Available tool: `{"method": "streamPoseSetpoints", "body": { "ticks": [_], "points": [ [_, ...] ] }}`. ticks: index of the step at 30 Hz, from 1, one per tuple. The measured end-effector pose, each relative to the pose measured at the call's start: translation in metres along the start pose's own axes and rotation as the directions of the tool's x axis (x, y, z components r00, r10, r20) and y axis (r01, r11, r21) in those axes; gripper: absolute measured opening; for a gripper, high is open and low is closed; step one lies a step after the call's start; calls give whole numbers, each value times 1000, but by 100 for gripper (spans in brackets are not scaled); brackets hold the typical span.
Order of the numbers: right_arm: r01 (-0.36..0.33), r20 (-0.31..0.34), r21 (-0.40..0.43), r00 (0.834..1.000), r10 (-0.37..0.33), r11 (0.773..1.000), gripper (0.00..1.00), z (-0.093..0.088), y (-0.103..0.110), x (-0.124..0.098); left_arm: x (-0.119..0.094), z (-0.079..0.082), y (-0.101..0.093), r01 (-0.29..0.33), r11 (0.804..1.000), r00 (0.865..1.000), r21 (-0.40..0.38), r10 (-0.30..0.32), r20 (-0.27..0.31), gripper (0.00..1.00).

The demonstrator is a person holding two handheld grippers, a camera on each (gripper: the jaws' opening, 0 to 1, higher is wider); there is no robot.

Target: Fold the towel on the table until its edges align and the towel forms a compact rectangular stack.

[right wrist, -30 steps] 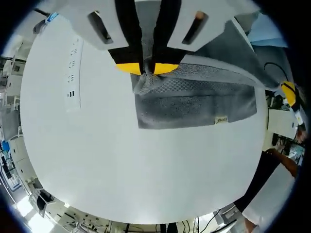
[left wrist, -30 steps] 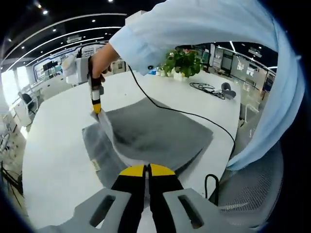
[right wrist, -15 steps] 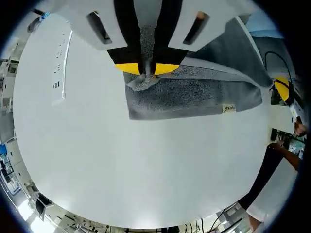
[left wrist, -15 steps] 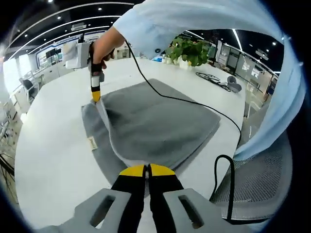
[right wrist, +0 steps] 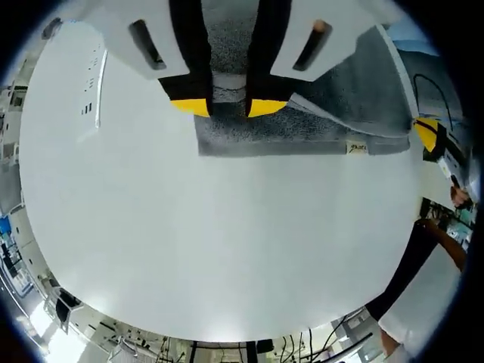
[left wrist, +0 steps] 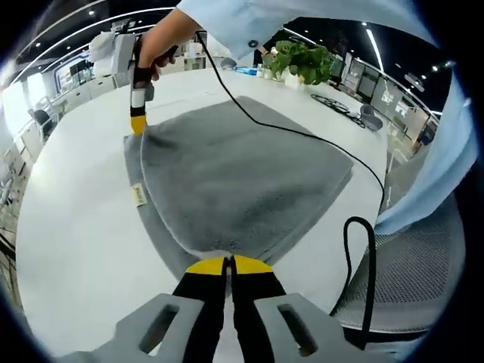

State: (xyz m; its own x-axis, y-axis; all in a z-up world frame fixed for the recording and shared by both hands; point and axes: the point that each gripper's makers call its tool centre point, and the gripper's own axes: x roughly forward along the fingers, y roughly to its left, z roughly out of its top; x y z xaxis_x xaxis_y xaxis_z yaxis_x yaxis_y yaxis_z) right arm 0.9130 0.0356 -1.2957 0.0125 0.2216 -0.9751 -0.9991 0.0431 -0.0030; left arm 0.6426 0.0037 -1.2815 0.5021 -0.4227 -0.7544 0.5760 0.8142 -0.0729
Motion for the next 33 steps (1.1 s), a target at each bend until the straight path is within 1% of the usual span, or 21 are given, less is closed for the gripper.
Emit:
{"method": "streamPoseSetpoints", "body": {
  "ticks": [1,4,5,7,11,12,13,15,17,19,25,26,31,33],
  "points": [
    [0,-4,-8,1000,0,1000,15,0,0,2,0,-2,1,0,1000,1000,-3,0,-6,2],
    [16,27,-18,1000,-16,1000,16,5,2,-1,0,-4,2,1,1000,1000,-12,-1,-11,2],
    [26,44,-21,999,-25,999,17,9,0,-3,0,-4,0,3,1000,1000,-11,-3,-13,2],
    [38,54,-31,998,-36,999,17,13,-5,-5,0,-5,1,5,1000,1000,-12,-5,-18,2],
    [52,72,-35,996,-49,998,17,16,-9,-7,1,-7,0,7,1000,1000,-13,-7,-23,2],
    [56,76,-36,996,-53,998,17,18,-16,-4,2,-7,0,8,1000,1000,-14,-8,-25,2],
    [59,78,-37,995,-56,998,17,19,-18,-4,1,-8,0,8,1000,1000,-14,-8,-28,2],
    [68,85,-39,994,-64,997,17,19,-18,-9,1,-9,0,9,1000,999,-17,-10,-31,2],
    [72,89,-38,994,-69,997,17,17,-16,-14,1,-10,0,9,1000,999,-16,-10,-35,2],
    [73,80,-36,994,-70,997,17,14,-20,-14,1,-10,0,10,1000,999,-18,-10,-34,2],
    [68,61,-24,996,-66,997,17,2,-22,-7,1,-12,1,9,999,999,-32,-10,-41,3],
    [66,59,-25,996,-65,997,17,2,-24,-3,1,-13,1,8,999,999,-33,-9,-41,3],
    [59,60,-21,997,-57,998,16,0,-27,-4,4,-16,1,4,1000,999,-29,-5,-54,3],
    [57,61,-20,997,-55,998,16,-2,-23,-5,5,-17,1,1,1000,998,-29,-3,-57,4]
  ]
}}
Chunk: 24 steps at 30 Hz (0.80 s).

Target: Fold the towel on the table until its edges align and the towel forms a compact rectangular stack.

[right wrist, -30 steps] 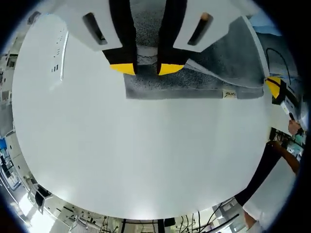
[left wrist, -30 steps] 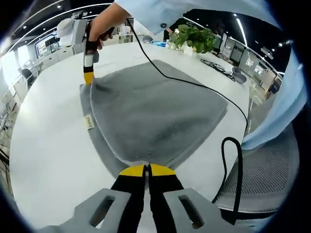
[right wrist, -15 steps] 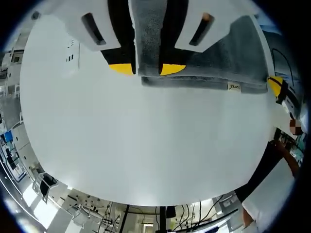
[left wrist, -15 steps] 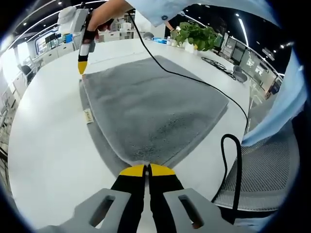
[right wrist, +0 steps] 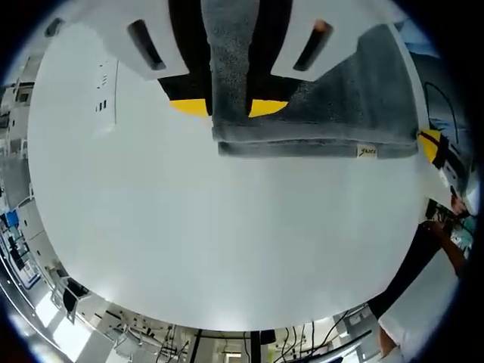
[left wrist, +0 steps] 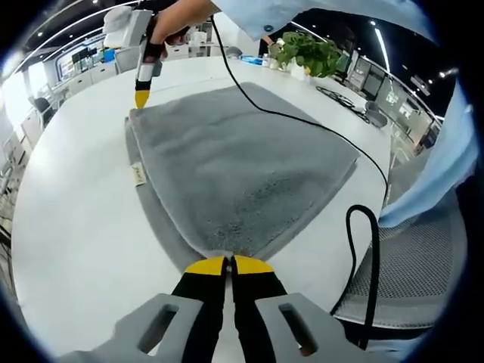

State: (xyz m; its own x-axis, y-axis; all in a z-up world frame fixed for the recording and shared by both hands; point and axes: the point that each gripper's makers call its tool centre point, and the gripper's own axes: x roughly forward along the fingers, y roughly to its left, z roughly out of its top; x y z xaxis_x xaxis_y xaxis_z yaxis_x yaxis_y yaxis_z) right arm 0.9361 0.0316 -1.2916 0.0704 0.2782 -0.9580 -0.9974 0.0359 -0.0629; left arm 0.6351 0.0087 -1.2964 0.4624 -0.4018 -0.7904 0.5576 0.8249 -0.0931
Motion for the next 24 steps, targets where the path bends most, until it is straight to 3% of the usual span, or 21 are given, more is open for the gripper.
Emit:
{"method": "streamPoseSetpoints", "body": {
  "ticks": [5,8,11,24],
  "points": [
    [-6,-2,0,1000,6,1000,16,-3,2,-1,0,-15,8,-42,999,998,-9,41,-53,16],
    [-7,-2,0,1000,7,1000,16,-4,1,-2,-4,-17,8,-27,999,999,-34,26,-40,15],
    [-5,4,2,1000,5,1000,17,-6,-2,-4,-10,-17,14,-52,998,998,-27,51,-39,17],
    [9,23,7,1000,-10,1000,22,-26,5,-24,-26,13,17,-99,994,995,42,98,35,24]
  ]
}}
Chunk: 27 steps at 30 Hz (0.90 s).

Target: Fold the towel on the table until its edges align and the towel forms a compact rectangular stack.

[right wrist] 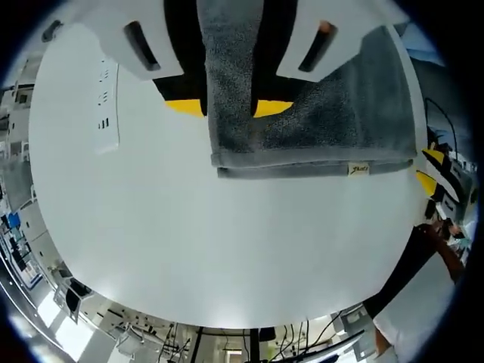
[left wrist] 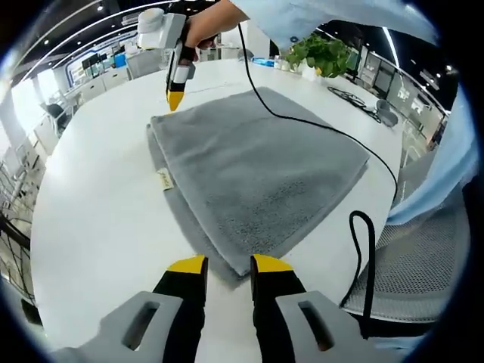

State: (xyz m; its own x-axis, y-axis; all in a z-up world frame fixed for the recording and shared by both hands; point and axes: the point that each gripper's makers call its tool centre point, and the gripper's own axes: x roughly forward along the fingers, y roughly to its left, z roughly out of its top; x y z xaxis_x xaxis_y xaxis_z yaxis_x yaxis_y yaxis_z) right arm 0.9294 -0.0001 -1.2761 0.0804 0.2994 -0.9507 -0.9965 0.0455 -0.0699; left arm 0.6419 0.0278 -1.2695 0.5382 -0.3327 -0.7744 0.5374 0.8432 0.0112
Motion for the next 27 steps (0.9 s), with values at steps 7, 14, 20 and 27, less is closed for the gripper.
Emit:
{"method": "streamPoseSetpoints", "body": {
  "ticks": [7,14,20,27],
  "points": [
    [7,0,13,1000,-7,1000,23,-16,0,-13,-2,13,-4,-9,1000,1000,16,9,24,26],
    [21,4,28,1000,-21,999,23,-35,-4,-25,-7,28,-9,-21,999,999,29,20,48,28],
    [27,10,39,1000,-28,999,23,-51,-3,-41,-9,42,-15,-20,999,997,36,17,80,29],
    [43,4,58,999,-43,997,23,-82,-10,-60,-3,64,-31,-12,998,995,69,5,102,29]
  ]
}}
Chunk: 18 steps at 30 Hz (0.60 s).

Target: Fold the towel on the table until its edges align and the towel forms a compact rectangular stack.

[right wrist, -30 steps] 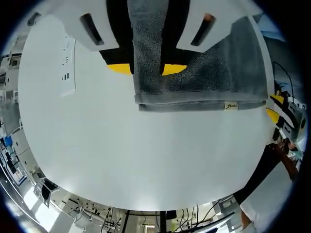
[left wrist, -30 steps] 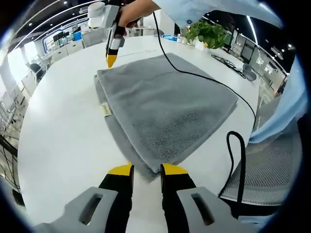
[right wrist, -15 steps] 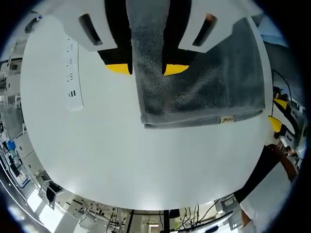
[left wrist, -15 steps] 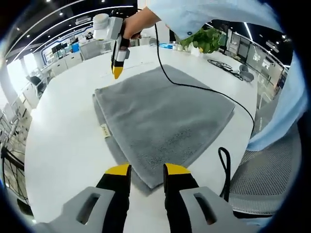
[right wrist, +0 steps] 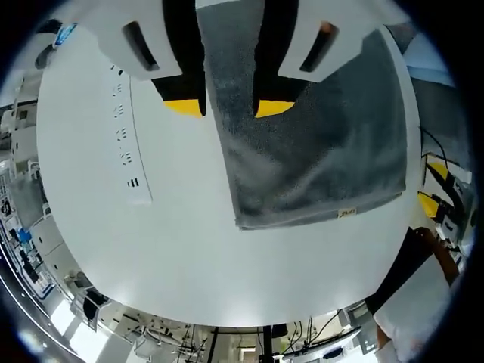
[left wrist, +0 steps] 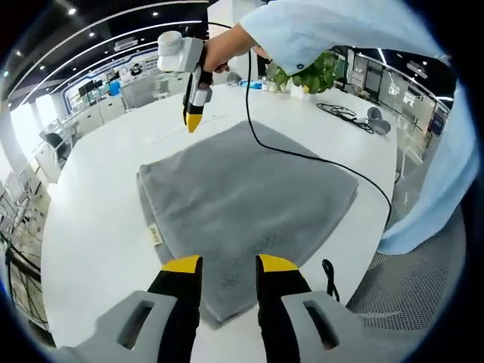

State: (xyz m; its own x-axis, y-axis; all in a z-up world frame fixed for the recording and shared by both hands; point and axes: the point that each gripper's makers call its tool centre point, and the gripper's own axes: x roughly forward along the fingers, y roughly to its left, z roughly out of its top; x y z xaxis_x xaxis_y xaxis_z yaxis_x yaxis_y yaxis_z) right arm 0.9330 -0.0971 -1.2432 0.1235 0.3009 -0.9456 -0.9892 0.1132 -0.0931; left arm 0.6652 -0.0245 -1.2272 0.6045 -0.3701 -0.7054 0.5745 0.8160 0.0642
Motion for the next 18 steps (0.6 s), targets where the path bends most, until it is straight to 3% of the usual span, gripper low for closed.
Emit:
{"method": "streamPoseSetpoints", "body": {
  "ticks": [12,18],
  "points": [
    [24,-16,50,1000,-23,998,23,-62,-29,-23,20,32,-33,39,998,999,51,-40,20,29],
    [27,-17,66,1000,-26,997,23,-85,-31,-33,27,48,-48,49,997,998,66,-52,35,29]
  ]
}}
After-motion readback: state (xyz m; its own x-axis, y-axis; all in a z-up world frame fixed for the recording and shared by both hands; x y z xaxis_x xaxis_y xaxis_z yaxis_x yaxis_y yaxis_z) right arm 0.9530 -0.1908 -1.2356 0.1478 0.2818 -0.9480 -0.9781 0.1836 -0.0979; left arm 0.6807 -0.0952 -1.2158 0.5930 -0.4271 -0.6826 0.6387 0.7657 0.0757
